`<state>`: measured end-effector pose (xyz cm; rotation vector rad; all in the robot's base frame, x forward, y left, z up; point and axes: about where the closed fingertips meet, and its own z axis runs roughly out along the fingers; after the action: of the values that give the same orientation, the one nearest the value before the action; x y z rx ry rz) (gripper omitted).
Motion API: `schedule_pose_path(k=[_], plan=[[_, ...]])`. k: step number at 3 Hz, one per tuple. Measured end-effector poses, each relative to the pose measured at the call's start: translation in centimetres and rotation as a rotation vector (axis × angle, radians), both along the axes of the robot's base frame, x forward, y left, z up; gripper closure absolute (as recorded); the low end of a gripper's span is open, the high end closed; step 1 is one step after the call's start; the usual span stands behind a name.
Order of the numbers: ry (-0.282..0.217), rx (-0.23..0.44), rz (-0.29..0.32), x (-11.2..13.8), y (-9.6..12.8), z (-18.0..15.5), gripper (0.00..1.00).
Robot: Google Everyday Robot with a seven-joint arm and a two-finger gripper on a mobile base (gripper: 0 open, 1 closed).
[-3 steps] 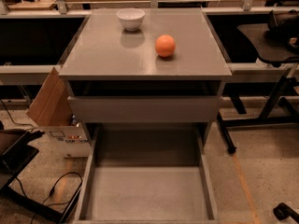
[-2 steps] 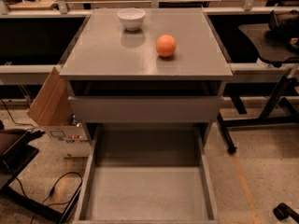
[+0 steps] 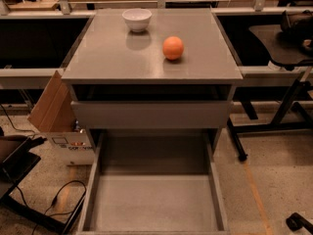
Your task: Close middle drawer
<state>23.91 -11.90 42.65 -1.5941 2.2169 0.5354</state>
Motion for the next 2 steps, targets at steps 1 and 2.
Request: schedule_pose_path(k=[1,2], plan=[[0.007,-0.005,0.03,1.4,2.1,-2.8,1.0],[0.009,0.001,0.068,3.4,4.4,-5.7,1.0]])
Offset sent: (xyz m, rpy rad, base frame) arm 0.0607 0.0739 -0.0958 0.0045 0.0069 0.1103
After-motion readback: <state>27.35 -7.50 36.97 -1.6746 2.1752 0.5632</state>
